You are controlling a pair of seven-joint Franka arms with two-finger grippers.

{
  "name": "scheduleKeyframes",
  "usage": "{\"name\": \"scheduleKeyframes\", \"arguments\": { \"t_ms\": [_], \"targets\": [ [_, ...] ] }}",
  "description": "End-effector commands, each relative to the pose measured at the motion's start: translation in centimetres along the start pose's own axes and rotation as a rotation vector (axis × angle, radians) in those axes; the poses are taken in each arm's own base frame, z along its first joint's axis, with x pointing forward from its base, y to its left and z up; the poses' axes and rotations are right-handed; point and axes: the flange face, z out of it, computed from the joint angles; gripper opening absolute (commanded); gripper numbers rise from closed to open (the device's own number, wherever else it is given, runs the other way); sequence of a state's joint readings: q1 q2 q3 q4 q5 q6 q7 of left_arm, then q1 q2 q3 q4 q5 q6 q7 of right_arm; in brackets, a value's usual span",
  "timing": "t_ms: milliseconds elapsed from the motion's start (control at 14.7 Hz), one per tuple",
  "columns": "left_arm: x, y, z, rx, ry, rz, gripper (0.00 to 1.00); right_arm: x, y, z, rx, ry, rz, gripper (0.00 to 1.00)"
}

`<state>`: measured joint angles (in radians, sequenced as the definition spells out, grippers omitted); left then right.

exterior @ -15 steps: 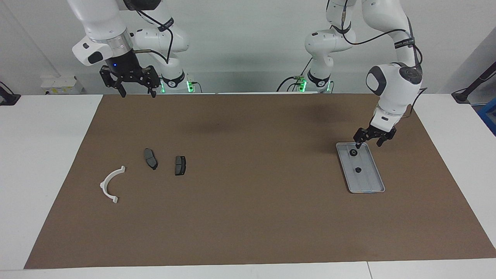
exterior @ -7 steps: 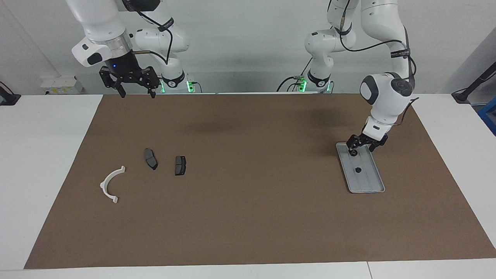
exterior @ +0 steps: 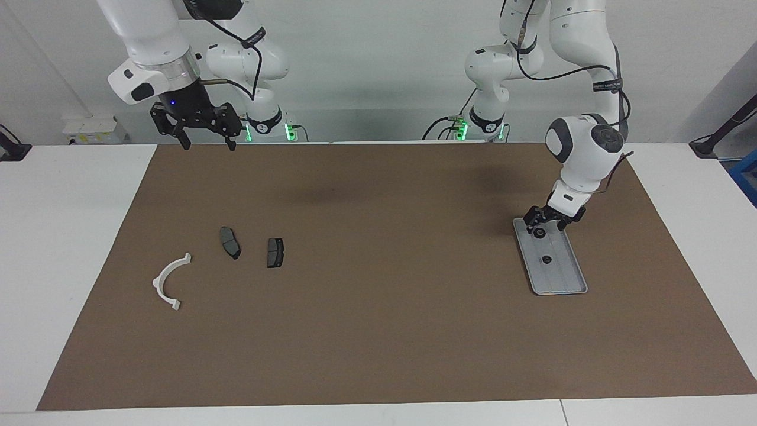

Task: Place bearing gear from tray to pile
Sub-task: 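Grasp a dark bearing ring on the silver tray with the left gripper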

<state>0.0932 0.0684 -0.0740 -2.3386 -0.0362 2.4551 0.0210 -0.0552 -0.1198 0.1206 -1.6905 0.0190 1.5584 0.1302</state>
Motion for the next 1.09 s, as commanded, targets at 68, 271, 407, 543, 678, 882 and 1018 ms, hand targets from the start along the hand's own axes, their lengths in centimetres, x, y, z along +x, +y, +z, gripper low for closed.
{"name": "scheduleKeyframes", "arguments": {
  "t_ms": [68, 271, 407, 543, 678, 882, 1018],
  "targets": [
    [-0.8, 0.2, 0.7, 0.004, 0.008, -0.010, 0.99, -0.7, 0.4, 0.0, 0.018, -0.001, 0.009, 1.00],
    [-0.9, 0.2, 0.9, 0.004, 0.016, -0.009, 0.89, -0.6, 0.4, 1.4, 0.016, -0.014, 0.012, 1.00],
    [-0.8, 0.2, 0.9, 0.004, 0.019, -0.012, 0.76, -0.2, 0.3, 2.8, 0.018, -0.002, 0.018, 1.00],
    [-0.8, 0.3, 0.9, 0.004, 0.022, -0.028, 0.59, 0.3, 0.4, 4.9, 0.019, 0.008, 0.022, 1.00],
    [-0.7, 0.6, 1.1, 0.003, 0.025, -0.030, 0.27, 1.0, 0.3, 6.9, 0.022, 0.019, 0.024, 1.00],
    [-0.6, 1.1, 1.1, 0.002, 0.033, -0.029, 0.00, 2.5, 0.3, 9.2, 0.027, 0.020, 0.030, 1.00],
    [-0.1, 1.3, 0.8, 0.001, 0.036, -0.050, 0.00, 3.5, 0.5, 10.6, 0.031, 0.023, 0.036, 1.00]
  ]
}}
